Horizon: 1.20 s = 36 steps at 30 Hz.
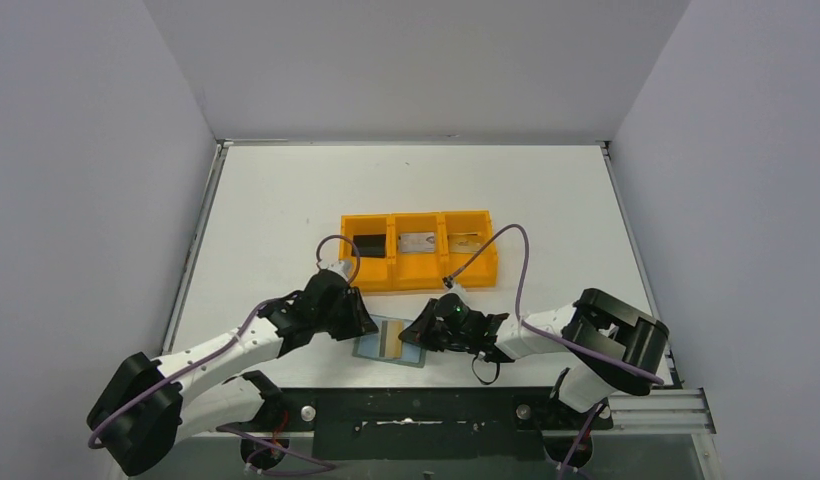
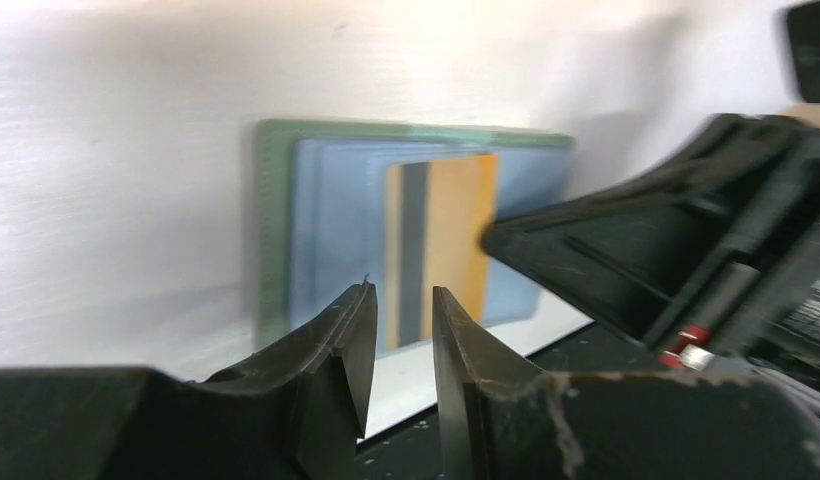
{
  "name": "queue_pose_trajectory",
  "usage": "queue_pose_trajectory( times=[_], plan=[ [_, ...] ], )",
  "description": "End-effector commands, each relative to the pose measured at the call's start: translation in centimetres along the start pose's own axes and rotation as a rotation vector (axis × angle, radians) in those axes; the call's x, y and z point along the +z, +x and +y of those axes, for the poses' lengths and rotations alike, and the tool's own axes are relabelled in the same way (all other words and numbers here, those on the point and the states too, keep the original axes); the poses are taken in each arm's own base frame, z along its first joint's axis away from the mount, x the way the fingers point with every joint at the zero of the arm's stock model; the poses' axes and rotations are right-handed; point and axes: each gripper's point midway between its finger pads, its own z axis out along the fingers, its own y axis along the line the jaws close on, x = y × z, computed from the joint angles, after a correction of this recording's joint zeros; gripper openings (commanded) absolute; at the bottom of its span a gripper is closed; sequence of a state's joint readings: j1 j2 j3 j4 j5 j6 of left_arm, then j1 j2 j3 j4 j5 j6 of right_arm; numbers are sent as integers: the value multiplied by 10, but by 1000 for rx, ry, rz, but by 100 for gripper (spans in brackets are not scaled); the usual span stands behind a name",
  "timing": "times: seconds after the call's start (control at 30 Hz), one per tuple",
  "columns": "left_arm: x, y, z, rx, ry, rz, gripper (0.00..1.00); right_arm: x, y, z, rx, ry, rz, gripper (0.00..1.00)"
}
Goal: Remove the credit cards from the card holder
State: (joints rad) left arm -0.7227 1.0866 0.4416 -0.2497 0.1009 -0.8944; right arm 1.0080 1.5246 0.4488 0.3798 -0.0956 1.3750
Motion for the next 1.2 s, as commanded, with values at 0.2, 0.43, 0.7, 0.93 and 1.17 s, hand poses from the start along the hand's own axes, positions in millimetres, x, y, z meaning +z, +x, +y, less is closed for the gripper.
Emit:
queue_pose_trajectory(
  times=[0.2,0.43,0.7,0.93,1.17],
  plan=[
    [-4,0,-67,72,292,70,28,4,-6,-2,18,19,-26,0],
    [18,15,-21,33,65,91,26,0,-6,0,12,19,-25,0],
    [18,18,3,52,-31,85,25,-7,-14,-12,13,74,-71,4],
    [21,25,1,72,-22,115,23,4,-6,0,15,-7,-33,22],
    [20,30,8,63,-33,117,19,7,-3,2,20,-29,-30,16]
  ],
)
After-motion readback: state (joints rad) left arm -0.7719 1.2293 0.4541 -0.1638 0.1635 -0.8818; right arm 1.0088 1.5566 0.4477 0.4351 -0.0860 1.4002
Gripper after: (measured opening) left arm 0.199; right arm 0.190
